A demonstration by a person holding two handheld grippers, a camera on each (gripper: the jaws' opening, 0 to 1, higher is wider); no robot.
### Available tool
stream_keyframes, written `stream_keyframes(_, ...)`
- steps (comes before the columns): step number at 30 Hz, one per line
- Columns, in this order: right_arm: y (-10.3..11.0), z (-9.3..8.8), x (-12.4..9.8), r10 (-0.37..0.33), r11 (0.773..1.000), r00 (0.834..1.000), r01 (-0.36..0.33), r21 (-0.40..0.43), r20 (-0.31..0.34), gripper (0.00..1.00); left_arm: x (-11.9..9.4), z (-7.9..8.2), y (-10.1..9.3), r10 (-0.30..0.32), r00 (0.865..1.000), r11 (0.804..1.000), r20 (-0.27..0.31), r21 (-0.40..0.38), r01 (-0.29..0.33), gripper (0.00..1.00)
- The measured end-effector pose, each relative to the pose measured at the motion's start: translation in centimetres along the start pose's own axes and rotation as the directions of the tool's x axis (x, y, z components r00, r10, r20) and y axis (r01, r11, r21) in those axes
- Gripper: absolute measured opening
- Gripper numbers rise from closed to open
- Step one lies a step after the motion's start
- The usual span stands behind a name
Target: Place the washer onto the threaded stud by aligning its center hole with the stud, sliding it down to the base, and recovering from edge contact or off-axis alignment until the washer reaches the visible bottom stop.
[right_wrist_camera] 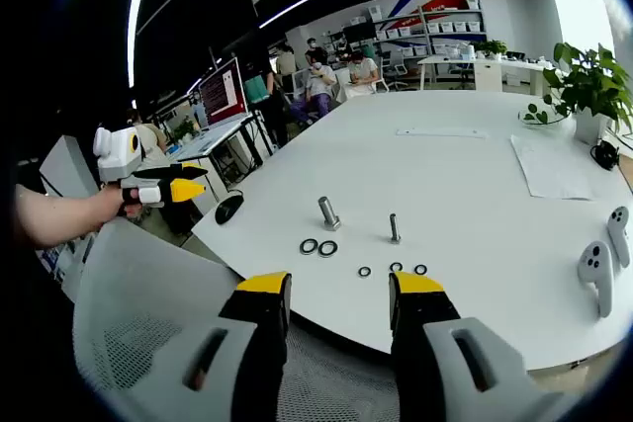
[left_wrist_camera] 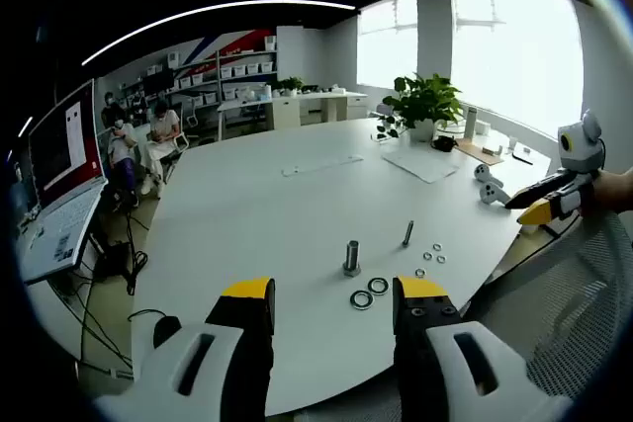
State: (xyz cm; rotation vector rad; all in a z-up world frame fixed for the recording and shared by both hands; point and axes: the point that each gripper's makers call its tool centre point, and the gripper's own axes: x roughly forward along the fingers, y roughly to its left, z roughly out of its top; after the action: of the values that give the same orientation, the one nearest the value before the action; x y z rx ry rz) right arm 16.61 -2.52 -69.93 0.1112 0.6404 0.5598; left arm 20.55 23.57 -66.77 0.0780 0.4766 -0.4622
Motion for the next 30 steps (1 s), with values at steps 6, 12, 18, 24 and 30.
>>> stream_keyframes(6, 0.6, -0.4, 0.5, 0.023, 0.999, 0.999, -0.024, -0.021, -0.027, 0.42, 0.2, -0.5, 0.0, -0.015, 1.000, 1.000, -0.023, -0.004, 0.015, 0.44)
stream_keyframes(12, 0.5, 0.0, 0.2, 0.016, 1.000, 1.000, -0.016, 0.000, 0.000, 0.41, -0.1, -0.7, 0.8, 0.016, 1.000, 1.000, -0.021, -0.006, -0.016, 0.42)
stream_keyframes(18, 0.9, -0.9, 0.3, 0.020, 1.000, 0.999, -0.020, -0.015, -0.032, 0.41, 0.3, -1.8, -0.2, -0.032, 0.996, 0.999, -0.078, -0.005, 0.032, 0.42)
stream_keyframes(24, 0.7, -0.8, 0.3, 0.009, 1.000, 0.999, -0.010, -0.008, -0.031, 0.42, 0.1, -1.9, 0.1, -0.031, 0.997, 0.999, -0.077, -0.024, 0.030, 0.42)
stream_keyframes(30, 0.7, -1.0, 0.3, 0.012, 1.000, 0.999, -0.012, -0.004, -0.046, 0.42, 0.3, -2.2, -0.4, -0.046, 0.994, 0.999, -0.098, -0.002, 0.046, 0.41)
